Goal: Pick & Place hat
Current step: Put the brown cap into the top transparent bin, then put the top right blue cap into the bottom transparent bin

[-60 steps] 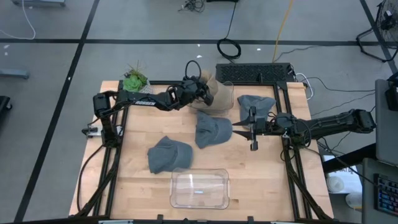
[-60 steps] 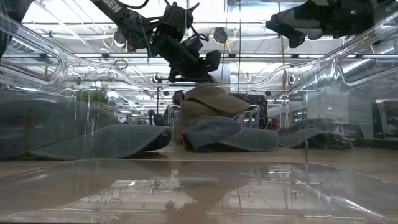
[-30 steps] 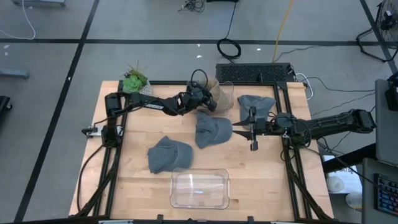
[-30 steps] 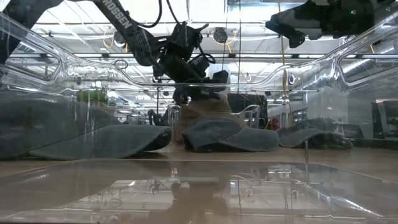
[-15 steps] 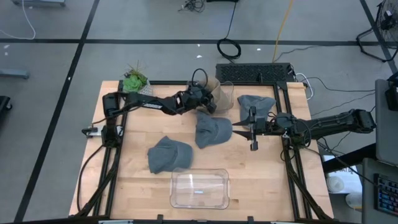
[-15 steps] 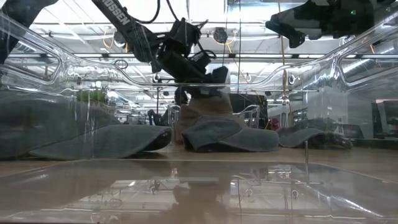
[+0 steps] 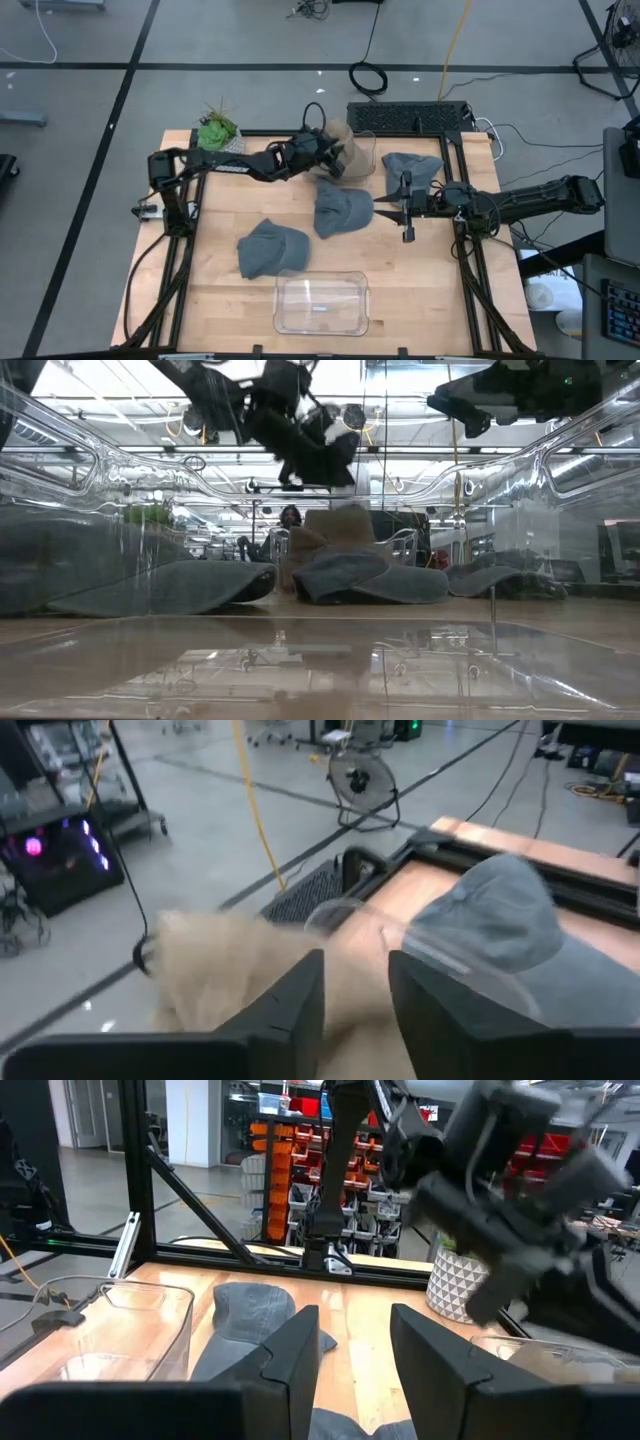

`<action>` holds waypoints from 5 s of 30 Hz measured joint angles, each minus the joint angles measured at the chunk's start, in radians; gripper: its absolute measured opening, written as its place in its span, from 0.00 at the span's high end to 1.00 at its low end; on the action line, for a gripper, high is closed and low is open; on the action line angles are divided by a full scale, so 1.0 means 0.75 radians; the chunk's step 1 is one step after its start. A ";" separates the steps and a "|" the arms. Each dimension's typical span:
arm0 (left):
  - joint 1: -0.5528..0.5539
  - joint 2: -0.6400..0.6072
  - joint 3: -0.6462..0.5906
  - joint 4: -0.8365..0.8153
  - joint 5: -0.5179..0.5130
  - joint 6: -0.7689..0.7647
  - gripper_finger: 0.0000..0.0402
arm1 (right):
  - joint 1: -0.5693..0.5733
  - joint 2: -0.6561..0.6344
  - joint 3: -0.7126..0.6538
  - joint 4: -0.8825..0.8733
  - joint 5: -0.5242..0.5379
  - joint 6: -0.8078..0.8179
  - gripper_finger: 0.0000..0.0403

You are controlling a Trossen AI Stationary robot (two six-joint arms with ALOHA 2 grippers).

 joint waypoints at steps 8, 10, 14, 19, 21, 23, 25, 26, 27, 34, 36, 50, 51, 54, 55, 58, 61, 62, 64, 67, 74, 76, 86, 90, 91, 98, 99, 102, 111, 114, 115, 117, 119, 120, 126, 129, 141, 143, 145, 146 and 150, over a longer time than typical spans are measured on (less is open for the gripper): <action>-0.032 -0.171 0.002 -0.208 0.003 0.049 0.58 | 0.000 0.000 0.000 -0.011 0.000 0.000 0.71; -0.038 -0.232 0.002 -0.294 0.026 0.049 0.55 | 0.000 0.000 0.000 -0.014 0.000 0.000 0.71; -0.032 -0.340 -0.005 -0.395 0.251 0.072 0.53 | 0.000 0.000 0.000 -0.023 0.000 0.003 0.71; -0.011 -0.481 -0.075 -0.427 0.531 0.151 0.52 | 0.000 0.000 0.000 -0.058 0.001 0.012 0.71; -0.008 -0.549 -0.110 -0.434 0.596 0.120 0.52 | 0.000 0.000 0.000 -0.065 0.001 0.026 0.71; -0.012 -0.621 -0.138 -0.472 0.631 0.064 0.52 | 0.000 0.000 0.000 -0.077 0.001 0.039 0.71; -0.027 -0.695 -0.168 -0.528 0.646 0.023 0.52 | 0.000 0.000 0.000 -0.098 0.001 0.042 0.71; -0.033 -0.736 -0.189 -0.579 0.658 0.015 0.52 | 0.000 0.000 0.000 -0.106 0.001 0.053 0.71; -0.044 -0.774 -0.213 -0.606 0.671 0.014 0.52 | 0.001 0.000 0.000 -0.120 0.001 0.069 0.71; -0.121 -1.115 -0.585 -0.487 0.703 0.005 0.52 | 0.000 0.000 0.000 -0.215 0.001 0.189 0.71; -0.134 -1.219 -0.727 -0.377 0.702 -0.023 0.52 | 0.000 0.000 0.000 -0.234 0.002 0.218 0.71; -0.137 -1.681 -1.211 -0.169 0.629 -0.158 0.52 | -0.183 0.124 0.462 -1.503 0.519 0.589 0.67; -0.137 -1.704 -1.211 -0.167 0.629 -0.139 0.52 | -0.213 0.153 0.516 -1.592 0.521 0.606 0.65; -0.137 -1.757 -1.211 -0.164 0.628 -0.092 0.52 | -0.319 0.259 0.661 -1.835 0.487 0.655 0.57; -0.137 -1.768 -1.211 -0.161 0.627 -0.074 0.52 | -0.358 0.291 0.698 -1.880 0.453 0.658 0.54; -0.137 -1.772 -1.211 -0.162 0.627 -0.055 0.52 | -0.478 0.377 0.750 -1.923 0.334 0.616 0.45; -0.137 -1.764 -1.211 -0.167 0.627 -0.054 0.52 | -0.608 0.468 0.766 -1.923 0.276 0.523 0.40; -0.137 -1.763 -1.211 -0.167 0.627 -0.055 0.52 | -0.656 0.495 0.767 -1.916 0.276 0.503 0.39; -0.137 -1.762 -1.212 -0.169 0.627 -0.054 0.52 | -0.743 0.552 0.768 -1.886 0.277 0.463 0.37; -0.137 -1.763 -1.212 -0.165 0.627 -0.055 0.52 | -0.843 0.637 0.768 -1.777 0.270 0.365 0.36; -0.137 -1.763 -1.212 -0.166 0.627 -0.056 0.52 | -1.002 0.829 0.771 -1.464 -0.071 0.216 0.37; -0.137 -1.763 -1.212 -0.168 0.627 -0.058 0.52 | -1.026 0.880 0.789 -1.481 -0.050 0.223 0.37; -0.137 -1.763 -1.212 -0.166 0.626 -0.057 0.52 | -1.040 0.938 0.810 -1.564 0.043 0.314 0.37; -0.137 -1.763 -1.212 -0.166 0.626 -0.057 0.52 | -1.049 0.939 0.810 -1.567 0.030 0.315 0.37; -0.137 -1.763 -1.212 -0.166 0.626 -0.057 0.52 | -1.050 0.939 0.810 -1.570 0.031 0.317 0.37; -0.137 -1.763 -1.212 -0.165 0.626 -0.057 0.52 | -1.050 0.982 0.756 -1.574 -0.030 0.320 0.37; -0.137 -1.763 -1.212 -0.165 0.626 -0.057 0.52 | -1.045 0.995 0.750 -1.570 -0.035 0.320 0.37; -0.137 -1.763 -1.212 -0.166 0.626 -0.057 0.52 | -1.039 1.012 0.748 -1.563 -0.032 0.328 0.37; -0.137 -1.759 -1.212 -0.165 0.626 -0.057 0.52 | -1.017 1.017 0.748 -1.539 -0.039 0.242 0.70; -0.136 -1.759 -1.212 -0.164 0.626 -0.057 0.52 | -1.000 1.006 0.748 -1.543 -0.080 0.173 0.92; -0.136 -1.759 -1.212 -0.164 0.626 -0.057 0.52 | -0.990 0.997 0.748 -1.544 -0.110 0.142 0.96; -0.137 -1.759 -1.212 -0.165 0.626 -0.057 0.52 | -0.960 0.971 0.748 -1.549 -0.165 0.073 0.97; -0.137 -1.759 -1.212 -0.164 0.626 -0.056 0.52 | -0.919 0.927 0.748 -1.577 -0.194 -0.013 0.98; -0.137 -1.759 -1.212 -0.165 0.626 -0.057 0.52 | -0.896 0.902 0.748 -1.597 -0.204 -0.063 0.99; -0.137 -1.759 -1.212 -0.165 0.626 -0.057 0.52 | -0.734 0.718 0.748 -1.779 -0.209 -0.359 1.00; -0.137 -1.759 -1.211 -0.165 0.626 -0.057 0.52 | -0.663 0.661 0.748 -1.900 -0.205 -0.447 1.00; -0.137 -1.759 -1.211 -0.165 0.626 -0.054 0.52 | -0.421 0.678 0.720 -1.779 0.008 -0.054 0.94; -0.137 -1.759 -1.211 -0.165 0.626 -0.055 0.52 | -0.407 0.675 0.720 -1.728 0.006 0.052 0.89; -0.136 -1.759 -1.211 -0.165 0.626 -0.054 0.52 | -0.399 0.663 0.720 -1.715 0.002 0.157 0.83; -0.137 -1.759 -1.211 -0.165 0.626 -0.054 0.52 | -0.398 0.660 0.720 -1.714 0.002 0.201 0.80; -0.136 -1.759 -1.211 -0.165 0.626 -0.054 0.52 | -0.392 0.648 0.719 -1.756 -0.006 0.381 0.65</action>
